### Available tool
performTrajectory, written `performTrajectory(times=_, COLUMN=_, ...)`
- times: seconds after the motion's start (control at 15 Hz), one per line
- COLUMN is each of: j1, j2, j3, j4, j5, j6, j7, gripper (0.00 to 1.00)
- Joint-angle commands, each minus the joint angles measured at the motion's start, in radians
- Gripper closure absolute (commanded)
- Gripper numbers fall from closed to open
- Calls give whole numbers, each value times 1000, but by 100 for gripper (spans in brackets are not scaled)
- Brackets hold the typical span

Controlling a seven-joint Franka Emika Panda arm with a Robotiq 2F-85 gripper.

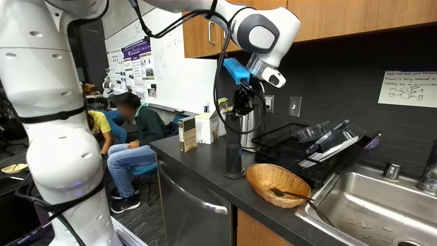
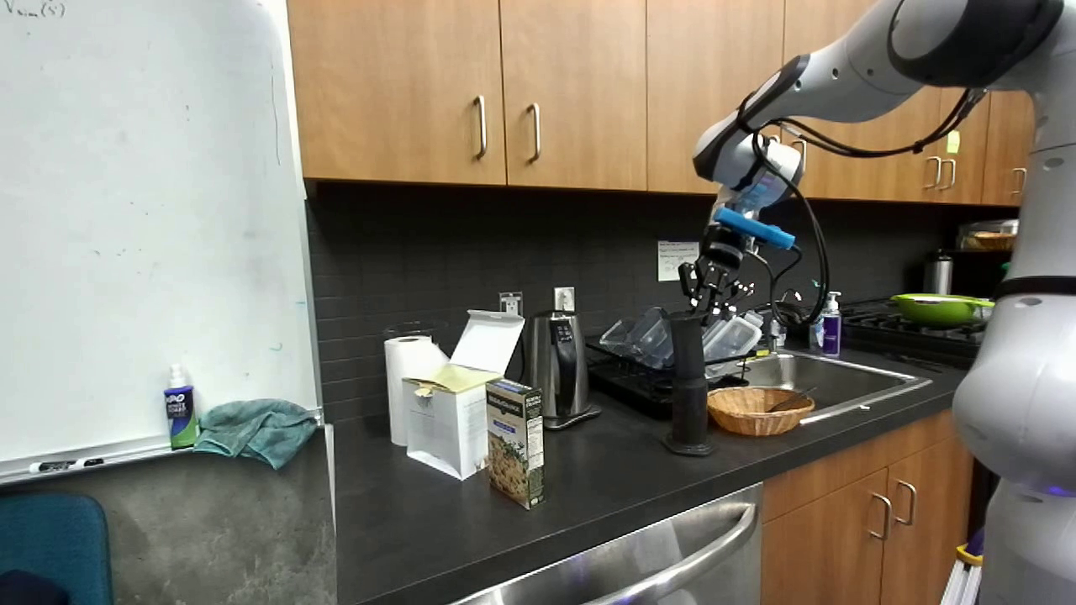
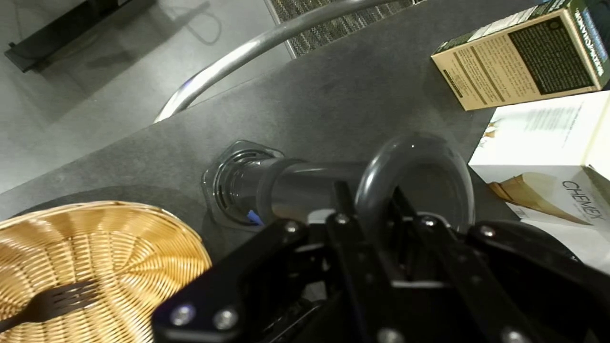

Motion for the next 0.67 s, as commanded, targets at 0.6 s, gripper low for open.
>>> performTrajectory(times=0.6, j1=-8, j2=26, j3=14, j4=38, j5=13, j6=-29, j7=-6, gripper=95)
